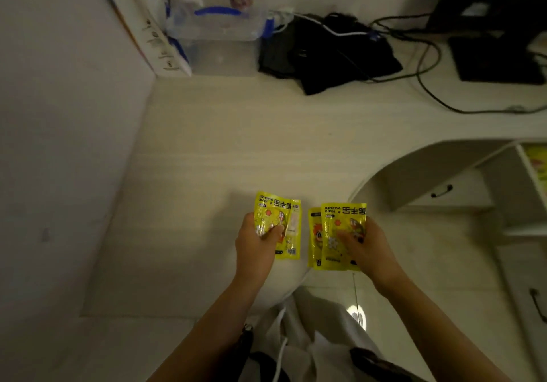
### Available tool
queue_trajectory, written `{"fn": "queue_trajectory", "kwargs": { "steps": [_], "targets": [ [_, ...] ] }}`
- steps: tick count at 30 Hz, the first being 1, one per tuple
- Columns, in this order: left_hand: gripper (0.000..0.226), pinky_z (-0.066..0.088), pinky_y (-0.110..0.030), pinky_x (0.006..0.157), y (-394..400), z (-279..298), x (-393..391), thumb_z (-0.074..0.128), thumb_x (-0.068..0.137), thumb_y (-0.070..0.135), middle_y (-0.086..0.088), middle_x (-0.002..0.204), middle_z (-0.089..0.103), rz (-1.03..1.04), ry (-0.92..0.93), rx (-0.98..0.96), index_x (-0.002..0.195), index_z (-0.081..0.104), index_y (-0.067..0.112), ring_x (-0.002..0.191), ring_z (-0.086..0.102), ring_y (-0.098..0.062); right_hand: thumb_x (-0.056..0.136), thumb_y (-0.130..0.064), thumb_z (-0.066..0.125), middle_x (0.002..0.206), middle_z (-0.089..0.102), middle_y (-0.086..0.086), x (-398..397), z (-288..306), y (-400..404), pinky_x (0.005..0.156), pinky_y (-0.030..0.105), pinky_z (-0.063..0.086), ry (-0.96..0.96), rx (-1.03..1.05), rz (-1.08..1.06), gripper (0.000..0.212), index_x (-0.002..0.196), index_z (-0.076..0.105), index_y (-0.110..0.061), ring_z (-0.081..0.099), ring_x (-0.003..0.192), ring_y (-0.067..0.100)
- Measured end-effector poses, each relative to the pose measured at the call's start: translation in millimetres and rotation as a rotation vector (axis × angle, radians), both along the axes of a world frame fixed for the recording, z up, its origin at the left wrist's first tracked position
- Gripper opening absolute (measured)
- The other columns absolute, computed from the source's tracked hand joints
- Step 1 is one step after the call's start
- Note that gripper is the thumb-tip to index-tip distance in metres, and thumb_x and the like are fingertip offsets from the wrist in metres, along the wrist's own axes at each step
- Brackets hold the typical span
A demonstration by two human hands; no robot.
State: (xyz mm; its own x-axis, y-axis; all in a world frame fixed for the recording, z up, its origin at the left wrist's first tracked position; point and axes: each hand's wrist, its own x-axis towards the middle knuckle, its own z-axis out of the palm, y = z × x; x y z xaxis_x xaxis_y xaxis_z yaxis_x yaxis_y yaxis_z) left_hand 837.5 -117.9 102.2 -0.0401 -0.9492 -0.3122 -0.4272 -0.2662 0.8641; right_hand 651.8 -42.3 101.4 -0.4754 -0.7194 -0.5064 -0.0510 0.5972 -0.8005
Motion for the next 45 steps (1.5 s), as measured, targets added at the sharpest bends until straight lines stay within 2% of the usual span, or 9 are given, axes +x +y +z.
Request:
{"fn": "queue_trajectory", "kwargs": {
  "steps": [3,6,11,20,28,32,38,43,45],
  "targets": [
    [0.021,0.047,-0.017,0.062,22,-2,-20,0.07,0.081,0.016,0.002,0.09,0.067,-0.092,-0.001,0.029,0.099,0.059,0.014,0.08,0.064,-0.009,0.088,-0.012,0.061,0.098,0.072,0.005,-16,1,40,0.077,0.047,0.059,-0.017,-0.007,-0.085,0.02,0.108,0.06,-0.014,0.071,0.087,0.022],
    [0.02,0.055,-0.036,0.075,46,-5,-46,0.072,0.08,0.017,-0.001,0.091,0.069,-0.179,0.008,0.066,0.096,0.059,0.016,0.083,0.066,-0.016,0.087,-0.01,0.062,0.096,0.072,0.008,-34,2,84,0.073,0.044,0.06,-0.048,-0.024,-0.183,0.019,0.106,0.059,-0.012,0.072,0.084,0.022],
    [0.021,0.055,-0.044,0.081,93,-8,-99,0.073,0.078,0.018,-0.001,0.091,0.069,-0.31,-0.024,0.096,0.095,0.06,0.016,0.084,0.067,-0.019,0.088,-0.008,0.061,0.099,0.071,0.012,-71,1,160,0.077,0.052,0.058,-0.101,-0.016,-0.346,0.02,0.107,0.059,-0.009,0.071,0.088,0.029],
    [0.022,0.055,-0.037,0.079,207,-13,-207,0.073,0.078,0.019,0.0,0.091,0.07,-0.429,-0.05,0.12,0.096,0.06,0.016,0.084,0.067,-0.017,0.09,-0.014,0.06,0.1,0.069,0.01,-159,0,284,0.081,0.053,0.056,-0.128,0.0,-0.497,0.021,0.11,0.055,-0.012,0.068,0.092,0.028],
    [0.024,0.056,-0.033,0.076,265,-21,-296,0.074,0.078,0.019,0.0,0.092,0.07,-0.493,-0.037,0.147,0.097,0.06,0.015,0.083,0.068,-0.015,0.089,-0.016,0.061,0.101,0.067,0.009,-233,-5,346,0.082,0.049,0.056,-0.119,0.02,-0.618,0.019,0.107,0.053,-0.016,0.066,0.095,0.029],
    [0.023,0.052,-0.027,0.067,267,-18,-339,0.074,0.079,0.017,-0.001,0.09,0.07,-0.505,-0.045,0.137,0.096,0.059,0.013,0.081,0.068,-0.016,0.09,-0.016,0.06,0.103,0.067,0.008,-270,-7,353,0.082,0.05,0.056,-0.152,0.021,-0.66,0.021,0.109,0.053,-0.017,0.067,0.095,0.027],
    [0.023,0.055,-0.036,0.078,242,-27,-410,0.074,0.077,0.02,0.001,0.091,0.071,-0.537,-0.061,0.142,0.094,0.06,0.018,0.083,0.068,-0.016,0.091,-0.014,0.059,0.09,0.065,0.004,-341,-8,333,0.075,0.043,0.057,-0.152,-0.004,-0.68,0.014,0.093,0.052,-0.026,0.066,0.089,0.028],
    [0.024,0.05,-0.025,0.064,211,-26,-481,0.074,0.078,0.019,0.0,0.089,0.069,-0.595,-0.05,0.154,0.095,0.057,0.015,0.079,0.067,-0.013,0.09,-0.013,0.061,0.095,0.067,0.007,-407,-7,299,0.079,0.044,0.056,-0.12,-0.015,-0.698,0.017,0.09,0.053,-0.028,0.066,0.09,0.028],
    [0.025,0.051,-0.026,0.066,198,-23,-506,0.075,0.078,0.019,0.001,0.09,0.069,-0.622,-0.043,0.169,0.095,0.056,0.016,0.08,0.067,-0.013,0.09,-0.011,0.06,0.097,0.067,0.009,-432,-5,286,0.082,0.045,0.055,-0.113,-0.015,-0.695,0.015,0.095,0.053,-0.023,0.066,0.089,0.026]
  ]
}}
